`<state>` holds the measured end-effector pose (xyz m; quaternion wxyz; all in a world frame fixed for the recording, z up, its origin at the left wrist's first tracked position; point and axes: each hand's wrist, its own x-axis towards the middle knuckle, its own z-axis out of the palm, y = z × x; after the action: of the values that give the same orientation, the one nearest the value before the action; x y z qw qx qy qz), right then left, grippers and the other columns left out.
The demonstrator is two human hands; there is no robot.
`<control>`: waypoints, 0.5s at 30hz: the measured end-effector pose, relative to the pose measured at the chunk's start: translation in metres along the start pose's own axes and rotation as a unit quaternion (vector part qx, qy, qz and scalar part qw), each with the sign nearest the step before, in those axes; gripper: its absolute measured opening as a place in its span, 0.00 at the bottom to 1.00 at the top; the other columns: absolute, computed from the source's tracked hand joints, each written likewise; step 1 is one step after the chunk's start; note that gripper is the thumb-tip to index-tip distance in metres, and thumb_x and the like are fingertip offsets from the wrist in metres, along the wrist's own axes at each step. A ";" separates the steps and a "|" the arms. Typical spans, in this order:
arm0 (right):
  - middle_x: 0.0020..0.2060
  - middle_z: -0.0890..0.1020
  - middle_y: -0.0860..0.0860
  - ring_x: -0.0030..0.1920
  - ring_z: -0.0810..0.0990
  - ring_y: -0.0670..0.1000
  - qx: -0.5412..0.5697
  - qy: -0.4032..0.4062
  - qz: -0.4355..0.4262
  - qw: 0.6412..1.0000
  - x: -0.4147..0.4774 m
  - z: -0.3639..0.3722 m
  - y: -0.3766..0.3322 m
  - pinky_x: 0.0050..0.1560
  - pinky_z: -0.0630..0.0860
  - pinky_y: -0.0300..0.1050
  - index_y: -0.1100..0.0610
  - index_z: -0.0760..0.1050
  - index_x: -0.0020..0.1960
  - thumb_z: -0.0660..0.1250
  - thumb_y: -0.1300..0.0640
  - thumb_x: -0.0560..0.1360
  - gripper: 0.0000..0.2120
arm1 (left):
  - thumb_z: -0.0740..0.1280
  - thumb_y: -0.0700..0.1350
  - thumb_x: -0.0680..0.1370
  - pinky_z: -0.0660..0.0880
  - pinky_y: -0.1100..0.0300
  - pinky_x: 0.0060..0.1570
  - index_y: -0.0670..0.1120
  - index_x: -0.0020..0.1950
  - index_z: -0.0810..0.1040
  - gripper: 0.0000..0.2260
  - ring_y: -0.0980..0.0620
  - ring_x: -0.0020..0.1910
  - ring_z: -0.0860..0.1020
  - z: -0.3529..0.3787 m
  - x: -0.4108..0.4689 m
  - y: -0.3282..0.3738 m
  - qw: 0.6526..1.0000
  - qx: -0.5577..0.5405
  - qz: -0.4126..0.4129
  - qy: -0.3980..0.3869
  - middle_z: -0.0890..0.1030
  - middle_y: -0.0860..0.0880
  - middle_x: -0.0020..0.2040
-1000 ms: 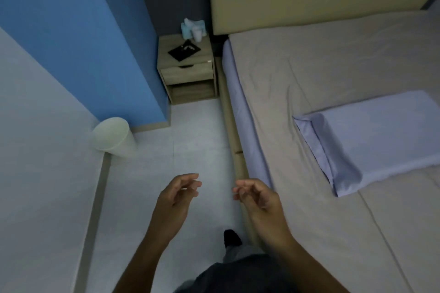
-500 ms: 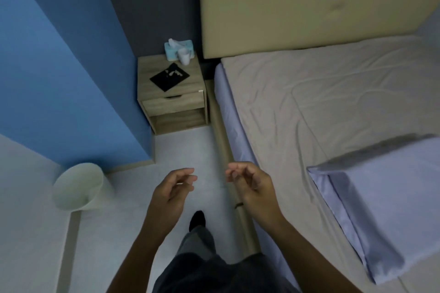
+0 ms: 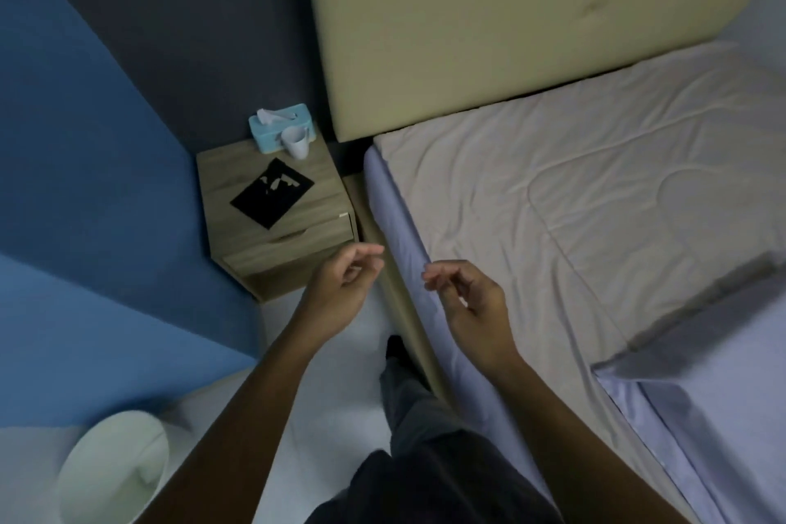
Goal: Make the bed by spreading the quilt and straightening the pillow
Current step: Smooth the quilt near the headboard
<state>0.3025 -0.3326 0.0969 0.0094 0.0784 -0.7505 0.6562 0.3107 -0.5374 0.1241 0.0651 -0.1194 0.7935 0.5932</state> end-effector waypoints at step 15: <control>0.47 0.85 0.49 0.47 0.85 0.51 -0.069 0.019 0.045 0.996 0.290 0.020 0.095 0.48 0.79 0.38 0.54 0.80 0.52 0.61 0.68 0.77 0.14 | 0.64 0.48 0.82 0.78 0.57 0.57 0.50 0.60 0.81 0.09 0.53 0.55 0.82 0.004 0.306 0.029 0.996 0.030 -0.058 -0.056 0.84 0.51 0.55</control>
<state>0.0055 -0.3707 0.0342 -0.0011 0.0311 -0.7963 0.6041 0.0080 -0.5604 0.0747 0.1477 -0.1300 0.7979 0.5697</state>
